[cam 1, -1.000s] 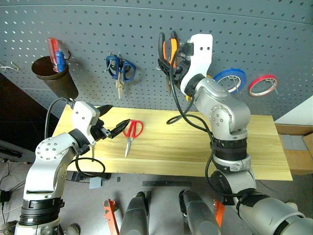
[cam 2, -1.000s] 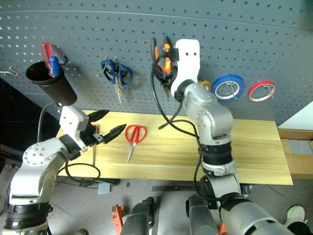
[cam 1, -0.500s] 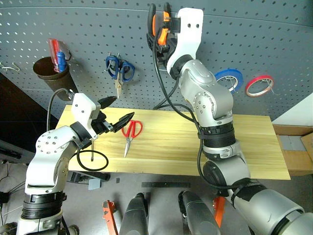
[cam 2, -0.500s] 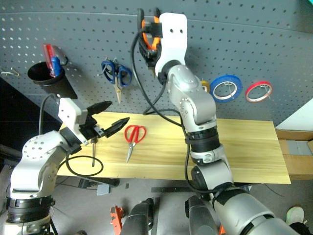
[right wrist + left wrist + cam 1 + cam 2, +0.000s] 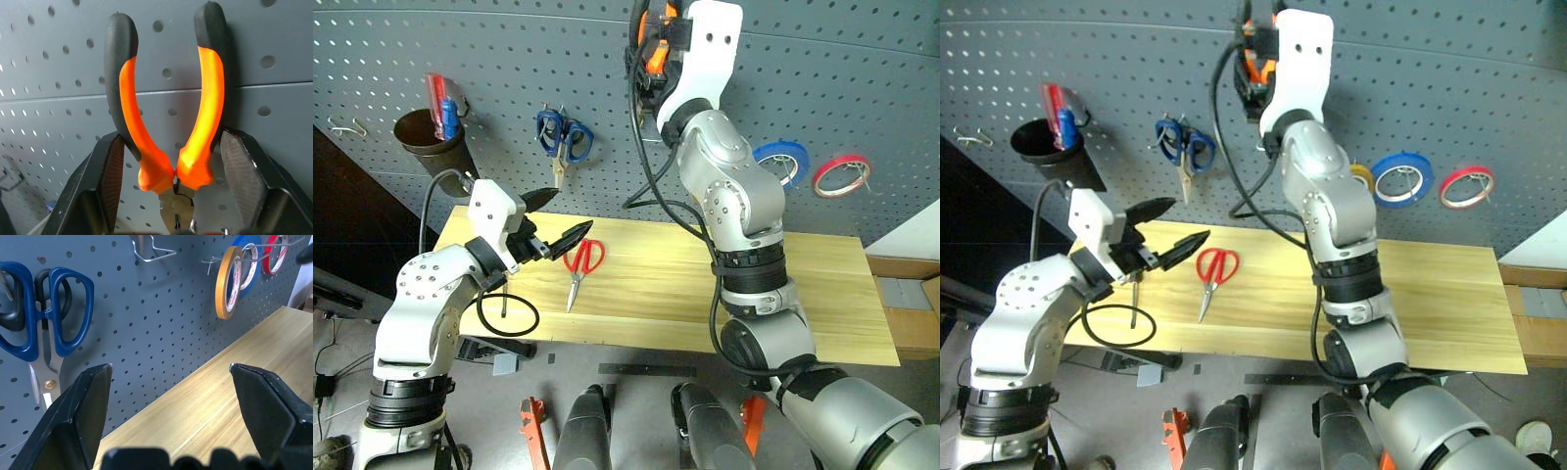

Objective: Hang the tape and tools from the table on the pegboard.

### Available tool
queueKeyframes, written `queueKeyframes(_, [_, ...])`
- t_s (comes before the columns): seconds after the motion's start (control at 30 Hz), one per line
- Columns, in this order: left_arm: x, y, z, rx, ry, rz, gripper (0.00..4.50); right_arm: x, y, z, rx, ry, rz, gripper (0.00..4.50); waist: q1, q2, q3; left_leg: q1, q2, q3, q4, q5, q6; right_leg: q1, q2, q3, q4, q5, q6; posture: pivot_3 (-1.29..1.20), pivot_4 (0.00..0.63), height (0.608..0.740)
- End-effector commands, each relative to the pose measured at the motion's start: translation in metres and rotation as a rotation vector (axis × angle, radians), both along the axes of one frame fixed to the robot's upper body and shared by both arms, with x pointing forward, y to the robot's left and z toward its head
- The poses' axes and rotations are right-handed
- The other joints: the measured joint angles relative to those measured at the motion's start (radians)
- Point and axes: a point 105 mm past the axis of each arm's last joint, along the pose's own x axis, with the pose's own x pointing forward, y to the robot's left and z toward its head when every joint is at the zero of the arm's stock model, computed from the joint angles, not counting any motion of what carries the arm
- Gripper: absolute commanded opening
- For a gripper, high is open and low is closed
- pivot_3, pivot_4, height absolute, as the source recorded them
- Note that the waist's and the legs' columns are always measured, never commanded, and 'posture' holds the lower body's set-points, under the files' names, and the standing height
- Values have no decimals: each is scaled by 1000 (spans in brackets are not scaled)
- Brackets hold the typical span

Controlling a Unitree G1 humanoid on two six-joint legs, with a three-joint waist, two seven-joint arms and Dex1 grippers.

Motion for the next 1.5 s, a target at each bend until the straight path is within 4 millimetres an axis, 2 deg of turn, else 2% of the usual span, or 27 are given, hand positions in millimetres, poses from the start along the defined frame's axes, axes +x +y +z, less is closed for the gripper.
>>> queueKeyframes(0.03, [-4,-8,12,-10,-48,-34,4138,-11,-7,22,19,-102,-31,2472,0,0,0,0,0,0,0,0,0,0,0,0,0,0,0,-11,194,740])
queueKeyframes(0.2, [-1,-17,11,-15,-53,-54,4138,-13,-3,13,-96,-161,-75,2472,0,-1,-1,0,0,0,0,0,0,0,0,0,0,0,0,-11,199,740])
queueKeyframes(0.4, [1,-22,11,-15,-56,-72,4138,-16,0,7,-131,-161,-81,2472,-3,-1,-1,0,0,1,0,0,0,0,0,1,0,0,0,-20,205,740])
queueKeyframes(0.73, [4,-25,11,-9,-63,-77,4138,-16,9,-14,-157,-126,-65,2472,-2,-1,-1,0,0,1,-1,0,0,0,0,1,0,0,0,-23,209,740])
queueKeyframes(0.83, [5,-25,11,-7,-65,-73,4138,-13,12,-25,-188,-123,-75,2472,-2,-1,-1,0,0,1,-1,0,0,-1,0,0,0,0,0,-21,209,740])
queueKeyframes(1.1, [6,-24,8,0,-65,-66,4138,-5,19,-39,-246,-134,-100,2472,-2,-1,-1,0,0,1,-1,0,0,0,0,0,0,0,0,-19,212,740])
queueKeyframes(1.13, [6,-24,8,2,-66,-64,4138,-4,20,-41,-249,-133,-100,3201,-2,-1,-1,0,0,1,-1,0,0,-1,0,1,0,0,0,-19,212,740])
queueKeyframes(1.27, [7,-23,7,7,-67,-58,4138,-1,21,-46,-266,-128,-107,4354,-2,-1,-1,0,0,1,-1,0,0,0,0,1,0,0,0,-16,211,740])
queueKeyframes(1.4, [7,-23,4,7,-60,-55,4138,-2,18,-46,-277,-132,-116,4472,-2,-1,-1,0,0,1,-1,0,0,0,0,0,0,0,0,-21,210,740])
queueKeyframes(1.5, [7,-25,0,4,-49,-53,4138,-12,8,-27,-206,-167,-106,4472,-2,-1,-1,0,0,0,0,0,0,0,0,0,0,0,0,-25,208,740])
